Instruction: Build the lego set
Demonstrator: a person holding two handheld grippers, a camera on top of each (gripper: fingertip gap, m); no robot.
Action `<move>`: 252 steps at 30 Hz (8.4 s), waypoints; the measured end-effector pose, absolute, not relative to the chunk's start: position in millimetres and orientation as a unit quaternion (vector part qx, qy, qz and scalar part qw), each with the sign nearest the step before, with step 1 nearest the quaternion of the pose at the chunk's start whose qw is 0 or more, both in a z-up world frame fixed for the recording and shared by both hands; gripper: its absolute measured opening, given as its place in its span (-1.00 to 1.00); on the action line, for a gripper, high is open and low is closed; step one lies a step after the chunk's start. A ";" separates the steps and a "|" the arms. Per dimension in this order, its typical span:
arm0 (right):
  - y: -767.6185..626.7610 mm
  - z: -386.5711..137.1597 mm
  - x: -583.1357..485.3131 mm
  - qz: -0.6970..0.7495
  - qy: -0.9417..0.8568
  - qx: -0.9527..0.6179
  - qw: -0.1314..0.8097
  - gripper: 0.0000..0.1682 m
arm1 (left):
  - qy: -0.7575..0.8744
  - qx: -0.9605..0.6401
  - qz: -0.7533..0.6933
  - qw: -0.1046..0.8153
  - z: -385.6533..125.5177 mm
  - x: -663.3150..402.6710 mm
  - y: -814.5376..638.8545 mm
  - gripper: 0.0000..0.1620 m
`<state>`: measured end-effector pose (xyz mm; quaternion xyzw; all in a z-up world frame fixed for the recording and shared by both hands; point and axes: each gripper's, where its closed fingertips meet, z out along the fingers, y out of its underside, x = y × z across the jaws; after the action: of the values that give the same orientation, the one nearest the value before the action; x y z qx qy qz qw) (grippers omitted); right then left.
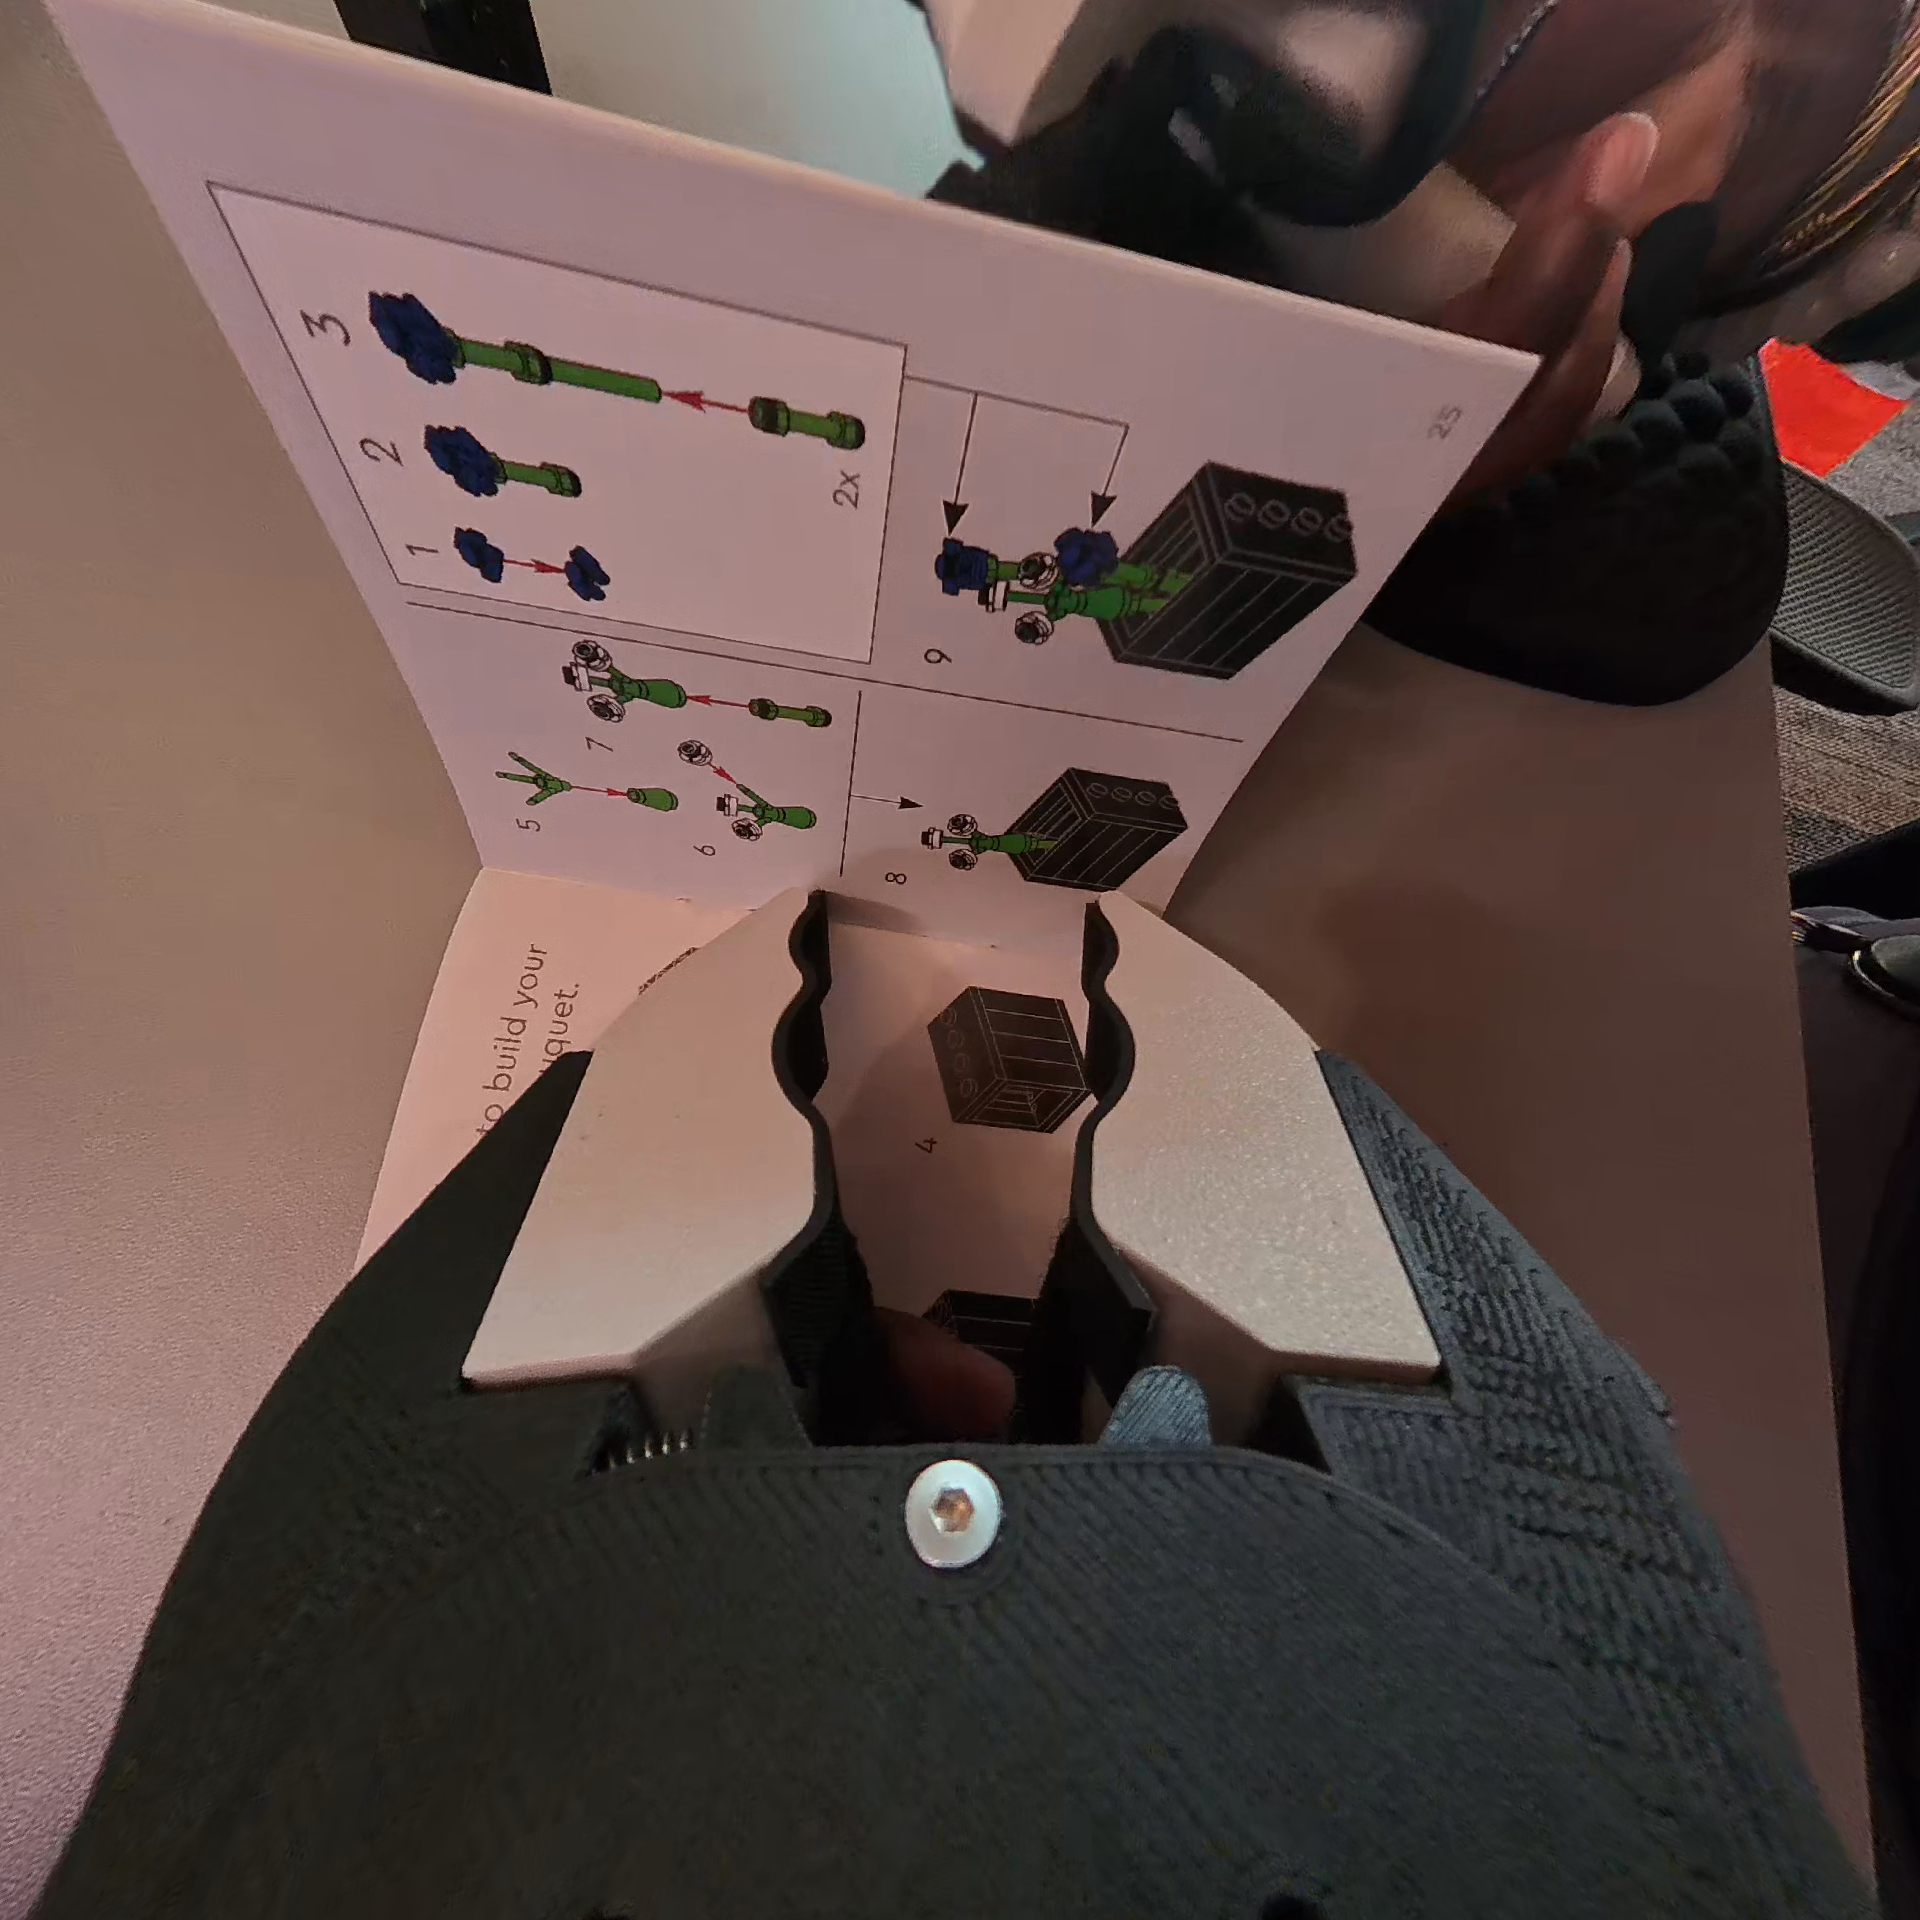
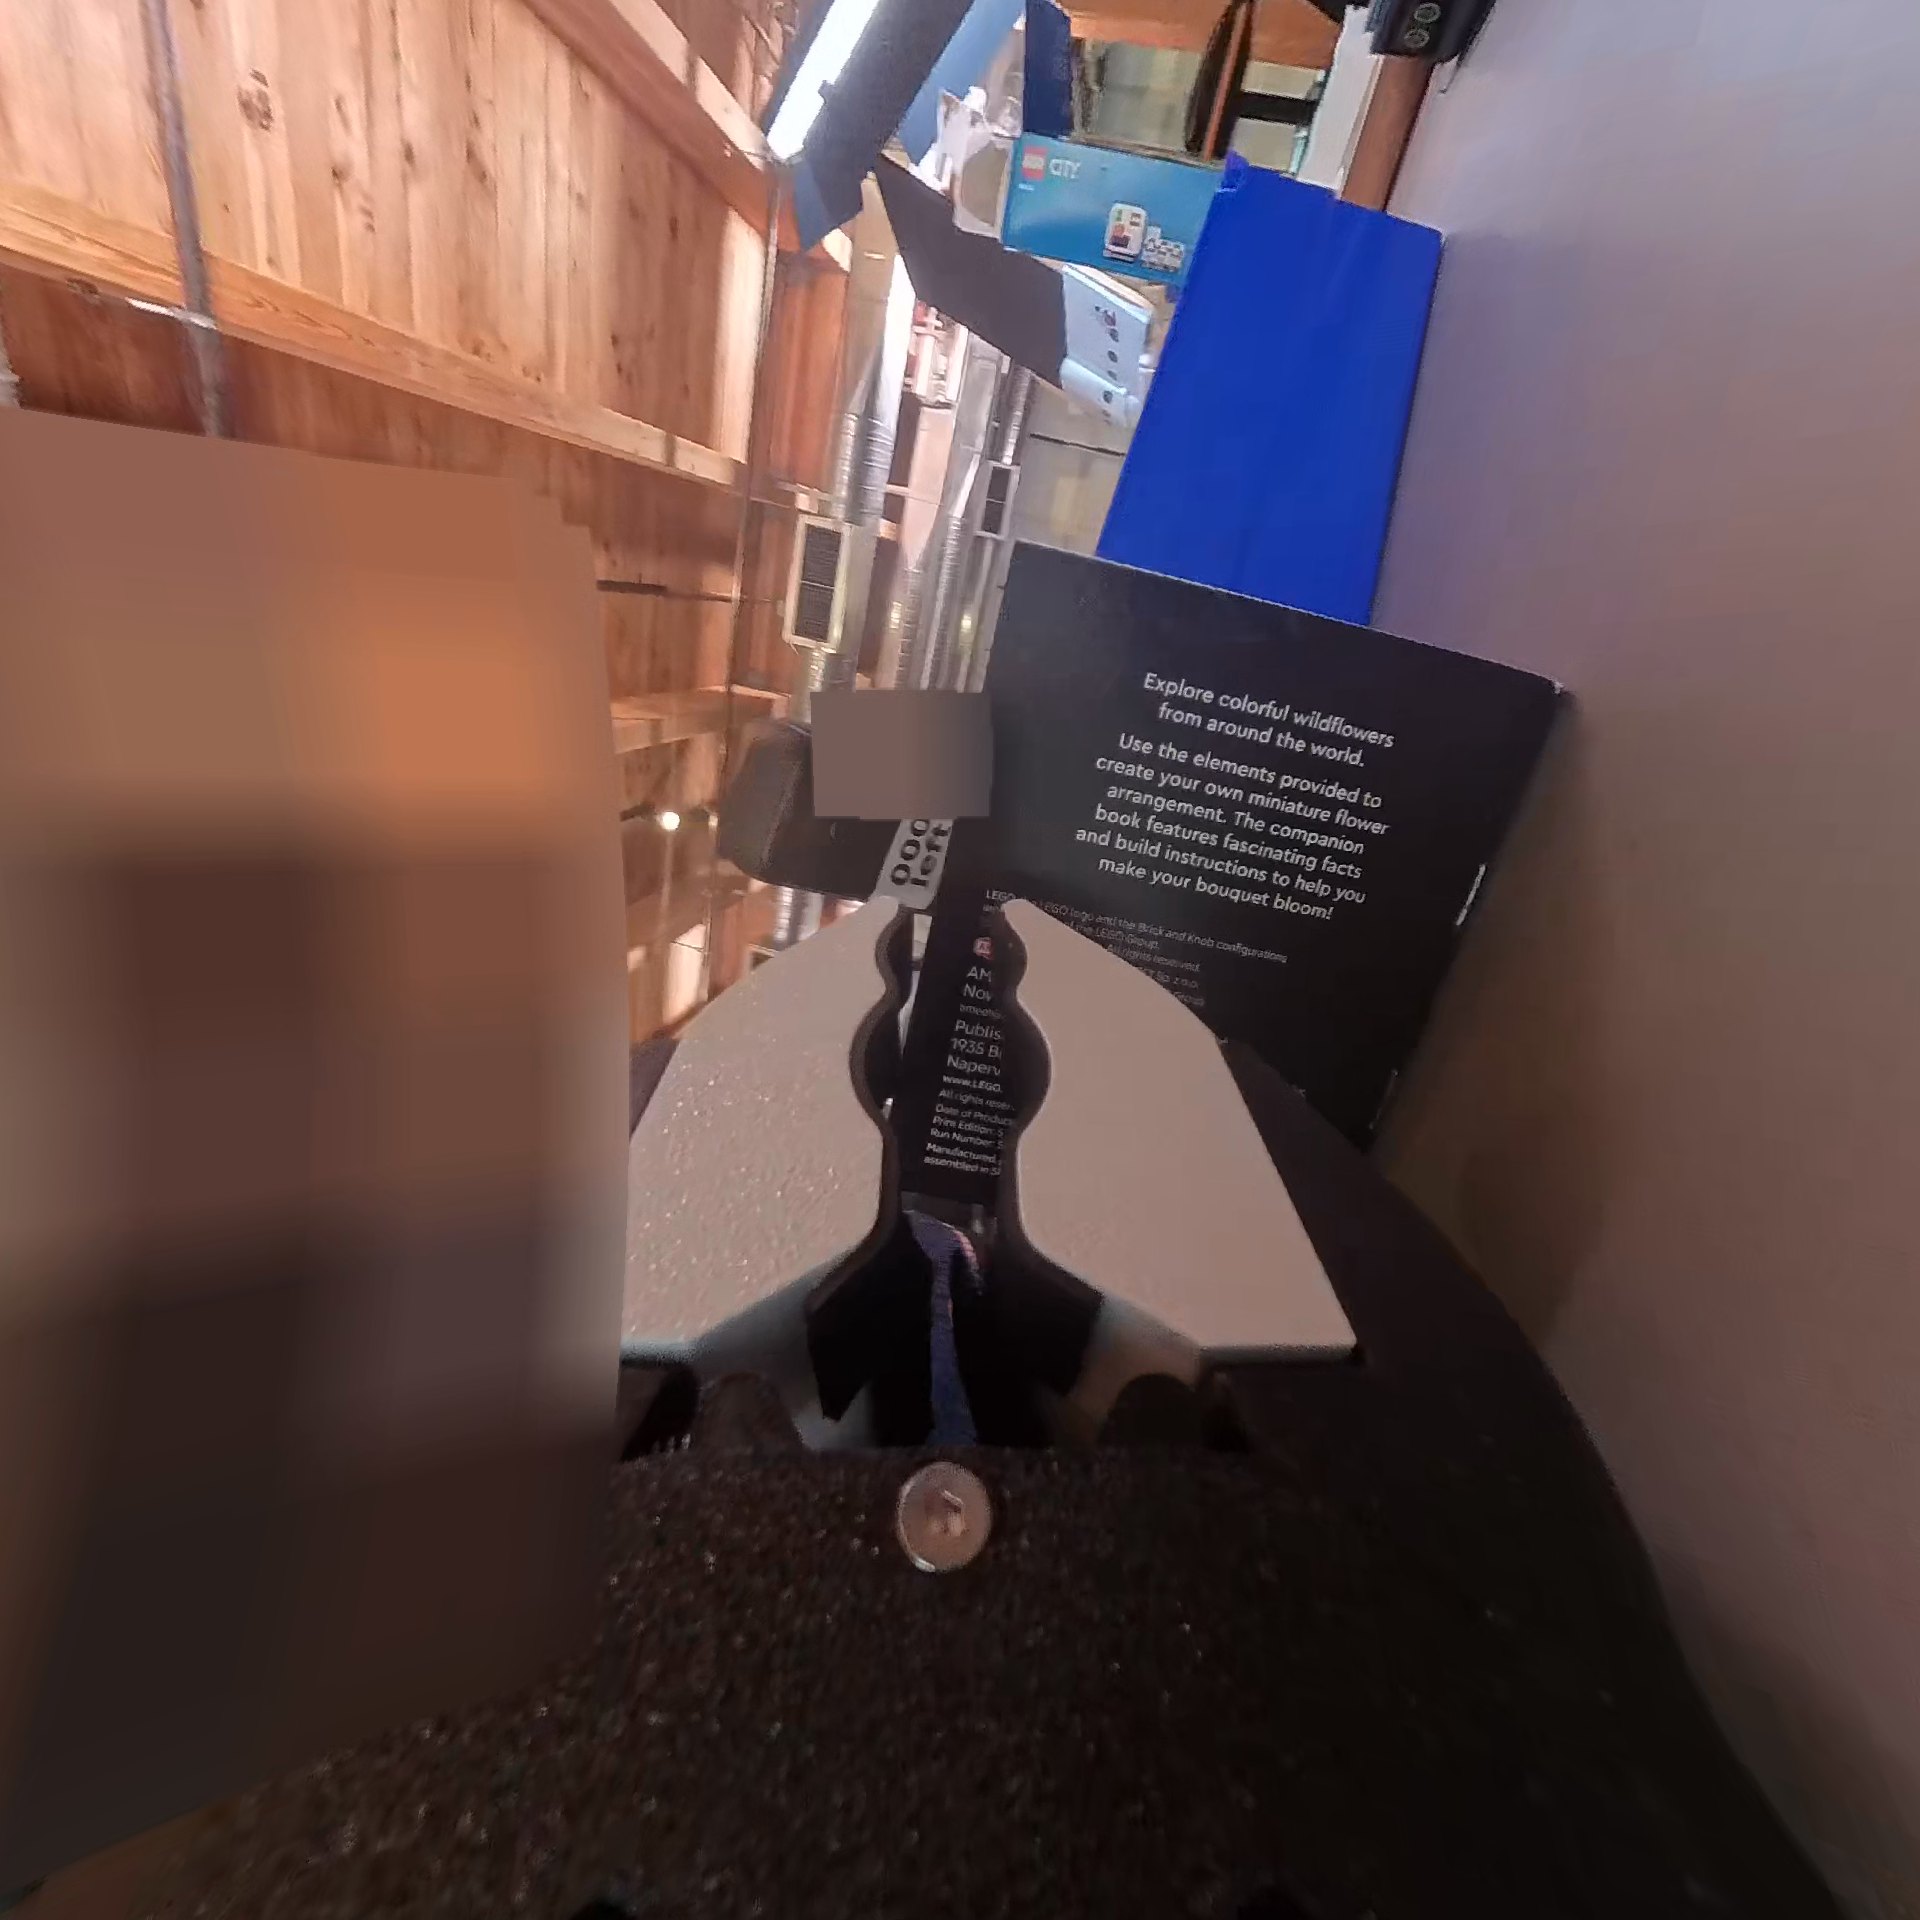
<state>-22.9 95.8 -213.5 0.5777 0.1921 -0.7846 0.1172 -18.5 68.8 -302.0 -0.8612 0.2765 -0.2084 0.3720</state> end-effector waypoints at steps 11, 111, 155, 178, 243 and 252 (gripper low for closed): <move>101.4 -217.9 -17.2 -0.727 0.269 0.630 0.054 -0.90 | 0.279 -0.861 -0.203 0.373 -302.4 -18.6 68.7 -0.42; 79.0 -209.5 31.1 -0.618 0.365 0.678 -0.156 -0.46 | 0.104 -0.800 -0.474 0.354 -246.2 23.0 50.8 -0.60; 100.0 -218.8 67.1 -0.569 0.322 0.741 -0.153 -0.60 | 0.230 -0.743 -0.454 0.435 -229.2 100.9 48.5 -0.48; 100.6 -220.5 69.7 -0.560 0.334 0.743 -0.153 -0.64 | 0.225 -0.742 -0.462 0.431 -229.7 101.2 47.6 -0.48; 111.6 -222.9 117.3 -0.440 0.406 0.773 -0.210 -0.63 | 0.275 -0.782 -0.381 0.410 -249.3 68.5 36.3 -0.21; 112.4 -226.4 120.2 -0.444 0.403 0.773 -0.207 -0.63 | 0.234 -0.778 -0.280 0.511 -222.9 38.5 58.2 -0.19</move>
<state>120.2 112.4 -226.4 0.7729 0.4031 -0.4438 -0.2075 38.5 58.2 -222.9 -0.7780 0.2344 -0.2797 0.5114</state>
